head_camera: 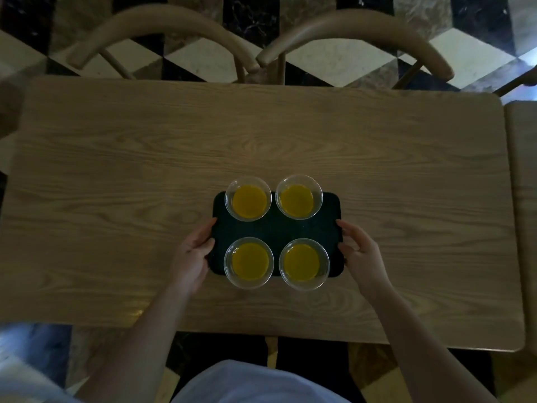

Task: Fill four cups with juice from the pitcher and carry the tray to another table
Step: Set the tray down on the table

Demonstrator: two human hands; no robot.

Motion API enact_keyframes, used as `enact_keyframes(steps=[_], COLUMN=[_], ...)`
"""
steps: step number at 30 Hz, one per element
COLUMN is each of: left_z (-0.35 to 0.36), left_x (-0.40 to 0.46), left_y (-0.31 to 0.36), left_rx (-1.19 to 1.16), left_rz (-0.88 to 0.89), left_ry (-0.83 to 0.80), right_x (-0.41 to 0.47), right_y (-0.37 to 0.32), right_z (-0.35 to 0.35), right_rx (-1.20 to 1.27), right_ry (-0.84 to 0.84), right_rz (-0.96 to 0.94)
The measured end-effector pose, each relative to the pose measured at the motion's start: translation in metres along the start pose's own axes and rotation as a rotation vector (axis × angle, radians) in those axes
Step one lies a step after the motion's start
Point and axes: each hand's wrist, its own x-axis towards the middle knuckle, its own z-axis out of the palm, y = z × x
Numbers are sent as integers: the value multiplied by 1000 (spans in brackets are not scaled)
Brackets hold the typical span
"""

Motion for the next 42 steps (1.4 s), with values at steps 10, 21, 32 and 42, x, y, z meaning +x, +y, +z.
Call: enact_keyframes(steps=[10,21,32,42], left_z=[-3,-20,-49,-54], left_x=[28,21,20,18], left_y=[18,27,30,36], left_rx=[3,62,101,218], left_rz=[17,45,46,47], left_ry=[-34,4,-3,5], right_x=[22,23,7,5], right_y=[-7,-5,-2,-2], right_z=[11,32,60,61], right_rx=[-8,19,9,-60], right_ry=[2,9,43,64], right_rz=[22,30,51,86])
